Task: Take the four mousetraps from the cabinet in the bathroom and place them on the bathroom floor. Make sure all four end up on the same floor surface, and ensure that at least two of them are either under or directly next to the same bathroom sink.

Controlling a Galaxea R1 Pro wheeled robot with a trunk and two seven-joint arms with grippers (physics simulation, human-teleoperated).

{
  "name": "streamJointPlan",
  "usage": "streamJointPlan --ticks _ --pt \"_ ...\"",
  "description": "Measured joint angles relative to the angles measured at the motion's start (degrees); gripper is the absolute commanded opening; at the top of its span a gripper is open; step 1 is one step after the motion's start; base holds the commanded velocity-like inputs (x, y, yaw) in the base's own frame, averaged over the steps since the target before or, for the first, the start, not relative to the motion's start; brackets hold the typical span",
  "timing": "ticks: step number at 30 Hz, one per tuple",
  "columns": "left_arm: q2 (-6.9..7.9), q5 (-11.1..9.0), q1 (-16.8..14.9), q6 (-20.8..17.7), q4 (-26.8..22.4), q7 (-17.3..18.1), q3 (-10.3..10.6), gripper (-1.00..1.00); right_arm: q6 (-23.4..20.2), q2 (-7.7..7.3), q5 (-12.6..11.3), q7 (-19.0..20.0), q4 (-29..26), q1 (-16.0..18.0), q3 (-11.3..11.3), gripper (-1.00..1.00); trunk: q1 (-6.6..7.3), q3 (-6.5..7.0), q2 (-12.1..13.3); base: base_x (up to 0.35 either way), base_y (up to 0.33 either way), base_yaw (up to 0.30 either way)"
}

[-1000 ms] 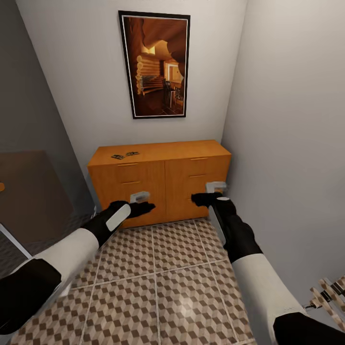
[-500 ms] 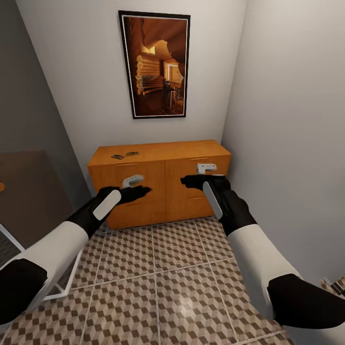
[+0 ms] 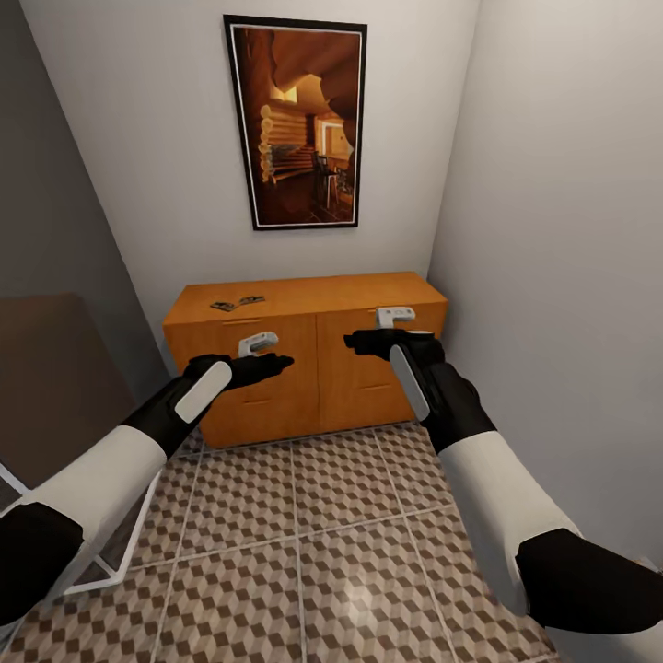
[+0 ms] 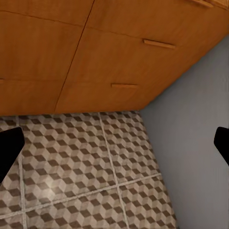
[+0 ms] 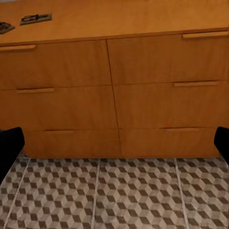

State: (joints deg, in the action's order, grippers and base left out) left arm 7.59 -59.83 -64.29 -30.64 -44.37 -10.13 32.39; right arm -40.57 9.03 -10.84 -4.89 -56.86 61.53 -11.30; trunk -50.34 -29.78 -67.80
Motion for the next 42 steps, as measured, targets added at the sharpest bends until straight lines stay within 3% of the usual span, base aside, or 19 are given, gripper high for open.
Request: streamJointPlan --ticks 13,18,26,29,42 --pt "0.67 0.5 0.0 0.3 -2.3 -0.1 -0.3 1.0 0.0 -0.11 0.1 0.1 -1.8 0.0 -0.8 1.0 0.0 0.0 0.0 0.326 0.0 0.0" --pt "2.72 0.6 0.0 0.4 -6.3 -0.2 -0.2 1.0 0.1 -0.07 0.1 0.0 -3.8 0.0 -2.6 1.0 0.0 0.0 0.0 0.323 0.0 0.0" --pt "7.55 0.2 0.0 0.5 -12.4 -0.1 -0.2 1.0 0.4 -0.06 0.1 0.1 -5.6 0.0 -3.0 1.0 -0.02 0.0 0.0 0.197 0.0 0.0" --pt "8.57 0.0 0.0 0.5 -12.9 -0.1 -0.2 1.0 0.4 -0.03 0.1 0.1 -7.0 0.0 -3.0 1.0 -0.03 0.0 0.0 0.041 0.0 0.0" --pt "9.92 -0.3 0.3 -0.1 -15.3 -0.1 -0.6 1.0 0.4 0.02 -0.1 0.1 -9.2 -0.1 -2.8 1.0 -0.03 0.0 0.0 0.006 0.0 0.0"
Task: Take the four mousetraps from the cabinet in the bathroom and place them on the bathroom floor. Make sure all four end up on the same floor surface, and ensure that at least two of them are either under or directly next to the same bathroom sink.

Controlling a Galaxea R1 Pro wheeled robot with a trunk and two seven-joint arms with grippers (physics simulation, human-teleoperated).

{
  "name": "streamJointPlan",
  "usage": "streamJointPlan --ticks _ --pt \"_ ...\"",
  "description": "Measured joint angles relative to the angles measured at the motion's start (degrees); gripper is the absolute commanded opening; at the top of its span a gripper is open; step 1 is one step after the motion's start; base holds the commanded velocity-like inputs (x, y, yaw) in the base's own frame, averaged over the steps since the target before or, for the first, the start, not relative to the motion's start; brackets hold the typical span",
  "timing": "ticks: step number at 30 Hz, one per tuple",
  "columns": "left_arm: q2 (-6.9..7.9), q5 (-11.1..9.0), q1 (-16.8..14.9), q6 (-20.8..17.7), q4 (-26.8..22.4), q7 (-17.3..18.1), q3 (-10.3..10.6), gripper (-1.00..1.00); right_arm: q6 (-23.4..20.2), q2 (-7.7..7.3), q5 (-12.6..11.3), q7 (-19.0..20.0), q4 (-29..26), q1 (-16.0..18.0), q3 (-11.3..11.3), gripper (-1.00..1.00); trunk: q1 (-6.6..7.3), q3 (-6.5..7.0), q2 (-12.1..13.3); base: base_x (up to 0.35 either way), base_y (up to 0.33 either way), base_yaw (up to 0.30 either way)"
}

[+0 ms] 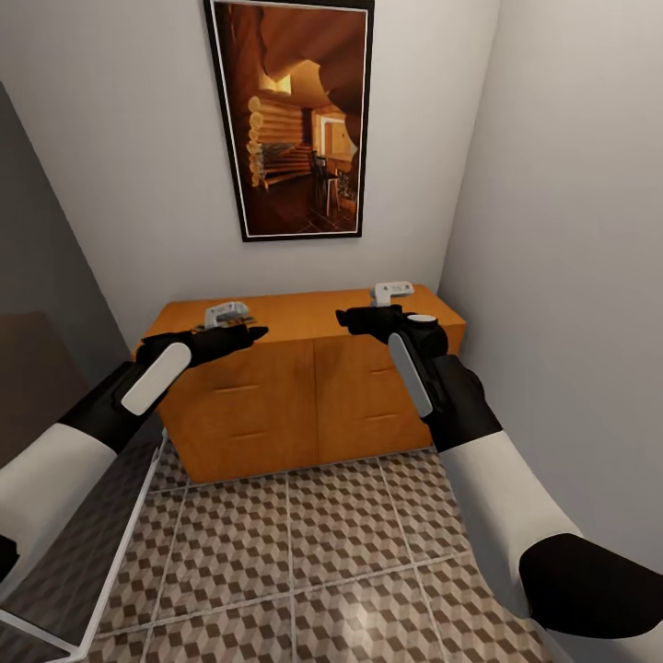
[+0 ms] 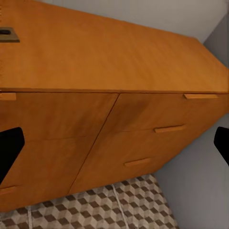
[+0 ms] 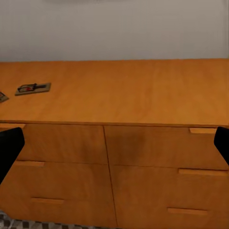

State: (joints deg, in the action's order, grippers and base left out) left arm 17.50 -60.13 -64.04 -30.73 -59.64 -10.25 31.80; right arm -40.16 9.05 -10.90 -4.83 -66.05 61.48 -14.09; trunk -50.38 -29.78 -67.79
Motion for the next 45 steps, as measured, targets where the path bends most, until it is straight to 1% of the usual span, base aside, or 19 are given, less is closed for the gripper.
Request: streamJointPlan --ticks 5,9,15,29,35,39,43,45 --pt "0.28 -0.2 0.1 0.4 -0.4 0.1 -0.1 1.0 0.1 0.32 -0.1 0.0 0.1 0.0 0.0 1.0 0.03 0.0 0.0 0.227 0.0 0.0" --pt "0.33 -0.2 0.1 0.4 -0.4 0.1 -0.2 1.0 0.1 0.35 0.0 0.0 0.1 0.0 0.0 1.0 0.03 0.0 0.0 0.299 0.0 0.0" --pt "0.23 -0.2 0.1 0.5 -0.9 0.1 -0.1 1.0 0.2 0.36 0.0 0.0 0.0 -1.0 -0.1 1.0 0.03 0.0 0.0 0.322 0.0 0.0" --pt "0.27 -0.2 0.3 0.4 -1.7 0.1 -0.1 1.0 0.3 0.36 0.0 0.0 0.0 -1.3 -0.1 1.0 0.03 0.0 0.0 0.321 0.0 0.0" --pt "0.4 -0.1 0.3 0.2 -1.6 0.1 -0.2 1.0 0.4 0.42 0.0 0.1 -0.1 -2.2 -0.2 1.0 0.01 0.0 0.0 0.162 0.0 0.0" --pt "0.9 -0.1 0.3 0.1 -1.6 0.1 -0.2 1.0 0.6 0.48 0.0 0.1 -0.1 -2.4 -0.2 1.0 0.0 0.0 0.0 0.049 0.0 0.0" --pt "2.41 -0.4 0.3 0.0 -1.7 0.1 -0.2 1.0 0.6 0.52 0.1 0.1 -0.1 -2.5 -0.2 1.0 0.0 0.0 0.0 0.017 0.0 0.0" --pt "3.13 -0.9 0.3 0.0 -1.7 0.1 -0.3 1.0 0.6 0.52 0.1 0.1 -0.1 -2.5 -0.2 1.0 0.0 0.0 0.0 0.008 0.0 0.0"
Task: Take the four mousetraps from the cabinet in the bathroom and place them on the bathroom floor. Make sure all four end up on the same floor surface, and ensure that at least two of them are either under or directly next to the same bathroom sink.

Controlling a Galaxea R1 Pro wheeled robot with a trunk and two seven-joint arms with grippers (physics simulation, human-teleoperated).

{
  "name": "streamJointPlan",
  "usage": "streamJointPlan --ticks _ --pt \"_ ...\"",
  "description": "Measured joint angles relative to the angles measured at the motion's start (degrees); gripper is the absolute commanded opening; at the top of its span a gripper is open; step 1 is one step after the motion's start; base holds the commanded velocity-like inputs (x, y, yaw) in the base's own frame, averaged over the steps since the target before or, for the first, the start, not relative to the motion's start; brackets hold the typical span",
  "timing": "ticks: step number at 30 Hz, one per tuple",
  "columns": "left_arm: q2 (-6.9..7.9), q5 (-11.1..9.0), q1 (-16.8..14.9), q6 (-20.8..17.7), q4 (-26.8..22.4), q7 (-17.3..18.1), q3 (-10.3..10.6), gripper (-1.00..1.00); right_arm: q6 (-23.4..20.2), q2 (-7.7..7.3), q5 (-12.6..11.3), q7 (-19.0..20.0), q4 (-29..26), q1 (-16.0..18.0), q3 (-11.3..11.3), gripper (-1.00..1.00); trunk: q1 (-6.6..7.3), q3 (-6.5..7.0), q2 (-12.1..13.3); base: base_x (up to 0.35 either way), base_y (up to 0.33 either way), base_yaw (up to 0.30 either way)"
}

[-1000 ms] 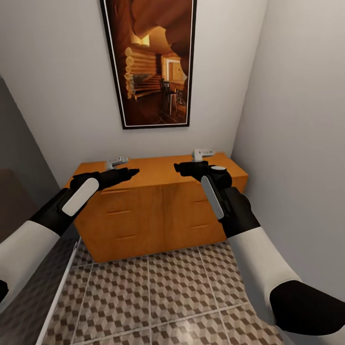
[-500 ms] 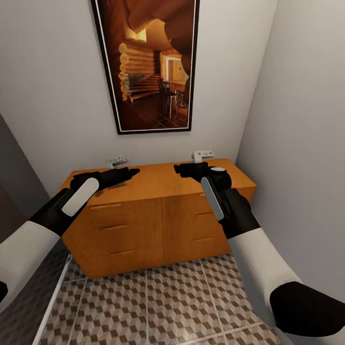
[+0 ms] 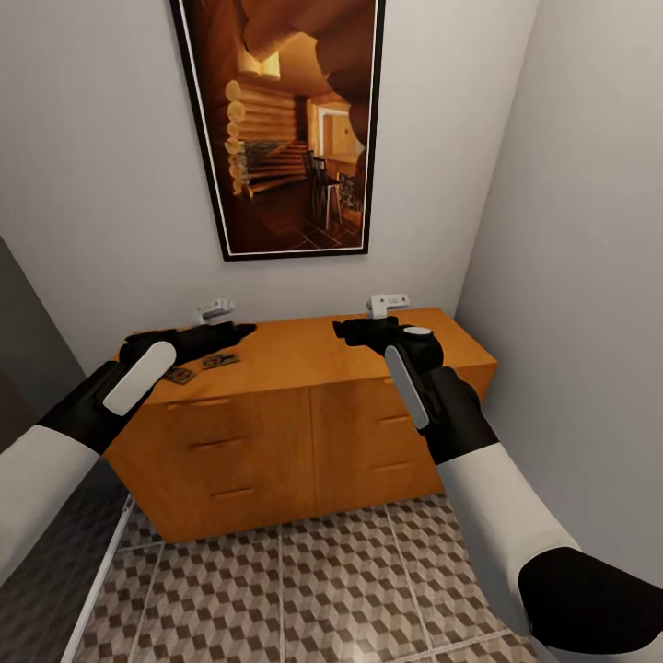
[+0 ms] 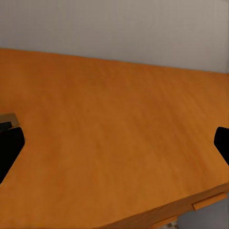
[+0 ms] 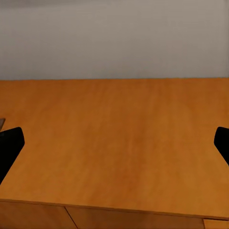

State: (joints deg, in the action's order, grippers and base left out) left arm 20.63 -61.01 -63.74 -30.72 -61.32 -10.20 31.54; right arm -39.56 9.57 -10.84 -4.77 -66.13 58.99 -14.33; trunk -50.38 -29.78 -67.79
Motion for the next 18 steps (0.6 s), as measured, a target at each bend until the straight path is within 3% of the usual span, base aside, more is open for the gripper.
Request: streamJointPlan --ticks 4,5,11,18 --pt "1.88 -2.9 0.0 0.0 -0.2 0.0 0.0 1.0 0.0 0.01 0.0 0.0 0.0 0.0 0.0 1.0 0.0 0.0 0.0 0.004 0.0 0.0" --pt "2.46 -4.5 0.0 0.0 -0.4 0.0 0.0 1.0 0.0 0.01 0.0 0.0 0.0 0.0 0.0 1.0 0.0 0.0 0.0 0.002 0.0 0.0" --pt "3.34 -8.3 0.0 -0.1 -1.9 -0.1 0.1 1.0 0.0 0.05 -0.1 0.0 0.1 0.0 -0.1 1.0 0.0 0.0 0.0 0.0 0.0 0.0" --pt "3.47 -9.2 0.0 -0.2 -2.4 -0.2 0.2 1.0 -0.2 0.03 -0.1 0.0 0.1 0.0 -0.2 1.0 0.0 0.0 0.0 0.0 0.0 0.0"
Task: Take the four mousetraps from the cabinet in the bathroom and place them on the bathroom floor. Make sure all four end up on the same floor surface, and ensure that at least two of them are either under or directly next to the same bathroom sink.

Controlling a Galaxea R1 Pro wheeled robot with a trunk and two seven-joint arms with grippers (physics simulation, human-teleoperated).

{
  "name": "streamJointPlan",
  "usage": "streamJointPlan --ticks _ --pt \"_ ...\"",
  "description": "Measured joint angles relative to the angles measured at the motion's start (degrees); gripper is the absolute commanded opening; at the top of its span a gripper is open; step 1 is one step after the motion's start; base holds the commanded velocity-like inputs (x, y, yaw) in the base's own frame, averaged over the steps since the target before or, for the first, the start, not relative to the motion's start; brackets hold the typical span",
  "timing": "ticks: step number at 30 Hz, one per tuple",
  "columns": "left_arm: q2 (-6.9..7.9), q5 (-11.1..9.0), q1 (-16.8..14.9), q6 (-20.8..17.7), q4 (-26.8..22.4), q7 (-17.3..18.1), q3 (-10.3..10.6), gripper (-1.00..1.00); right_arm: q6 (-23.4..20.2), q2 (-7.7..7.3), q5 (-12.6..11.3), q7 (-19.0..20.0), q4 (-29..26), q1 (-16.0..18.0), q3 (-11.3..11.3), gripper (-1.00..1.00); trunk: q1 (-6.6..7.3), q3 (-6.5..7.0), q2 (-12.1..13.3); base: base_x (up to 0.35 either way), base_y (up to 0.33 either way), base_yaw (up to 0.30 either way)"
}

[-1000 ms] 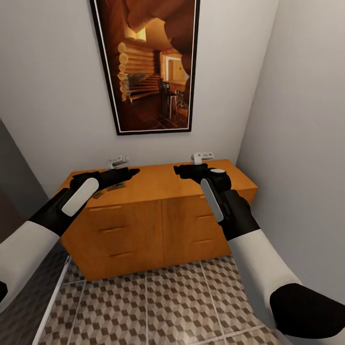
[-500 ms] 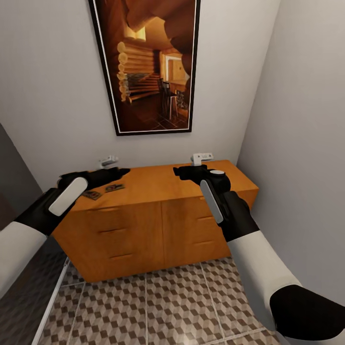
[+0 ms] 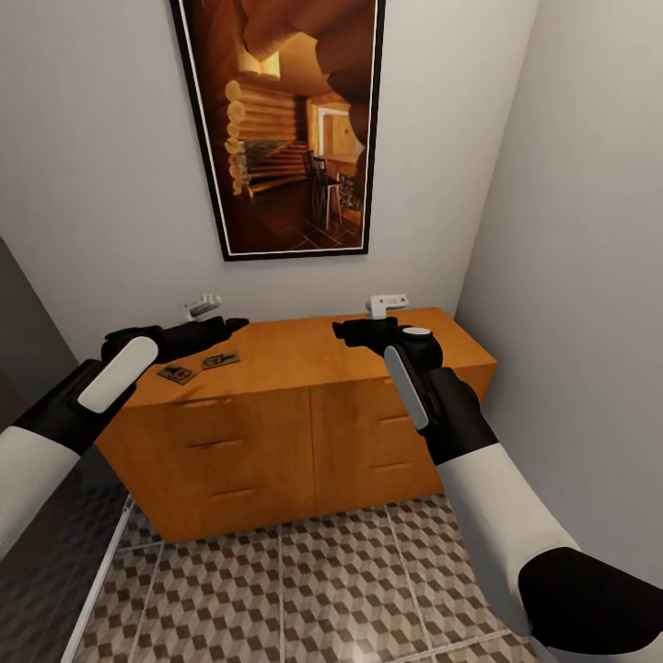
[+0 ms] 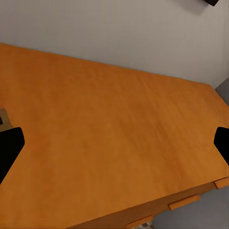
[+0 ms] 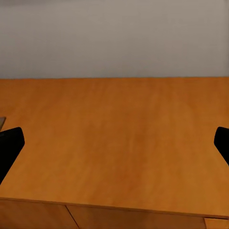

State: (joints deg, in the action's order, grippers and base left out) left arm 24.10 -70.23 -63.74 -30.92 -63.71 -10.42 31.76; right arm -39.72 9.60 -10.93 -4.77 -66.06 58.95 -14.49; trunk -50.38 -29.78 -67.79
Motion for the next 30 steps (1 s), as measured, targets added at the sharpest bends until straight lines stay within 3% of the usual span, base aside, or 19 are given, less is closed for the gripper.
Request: streamJointPlan --ticks 6,10,13,18,24,25,26,30 --pt "-2.12 0.4 0.0 0.0 0.3 -1.6 0.1 1.0 -0.1 -0.03 0.0 0.0 0.0 0.0 -0.4 1.0 0.0 0.0 0.0 0.0 0.0 0.0" --pt "-2.94 0.5 -0.3 -0.4 -0.3 -6.7 0.0 1.0 -0.1 -0.12 0.1 0.0 0.0 0.0 -0.9 1.0 0.0 0.0 0.0 0.0 0.0 0.0" --pt "-3.42 0.5 -0.8 -2.0 -1.5 -13.2 0.0 1.0 -0.1 -0.25 0.1 0.0 -0.1 0.0 -1.0 1.0 0.0 0.0 0.0 0.0 0.0 0.0" --pt "-5.39 0.5 -1.4 -12.4 -5.0 -27.4 -0.3 1.0 -0.1 -0.35 0.1 0.0 0.0 0.0 -1.1 1.0 0.0 0.0 0.0 0.0 0.0 0.0" --pt "-7.79 0.1 -2.3 -18.0 -10.4 -38.9 -0.6 1.0 -0.1 -0.32 0.1 0.0 0.0 0.0 -1.1 1.0 0.0 0.0 0.0 0.0 0.0 0.0" --pt "-8.55 -0.2 -2.5 -19.1 -11.5 -45.5 -0.6 1.0 -0.1 -0.35 0.1 0.0 0.1 0.0 -1.2 1.0 0.0 0.0 0.0 0.0 0.0 0.0" --pt "-8.72 -0.3 -2.6 -20.0 -11.8 -48.2 -0.6 1.0 -0.1 -0.36 0.1 0.0 0.1 0.0 -1.2 1.0 0.0 0.0 0.0 0.0 0.0 0.0" --pt "-8.89 -0.4 -2.8 -22.6 -12.1 -53.0 -1.0 1.0 -0.1 -0.4 0.0 0.0 0.2 0.0 -1.2 1.0 0.0 0.0 0.0 0.0 0.0 0.0"
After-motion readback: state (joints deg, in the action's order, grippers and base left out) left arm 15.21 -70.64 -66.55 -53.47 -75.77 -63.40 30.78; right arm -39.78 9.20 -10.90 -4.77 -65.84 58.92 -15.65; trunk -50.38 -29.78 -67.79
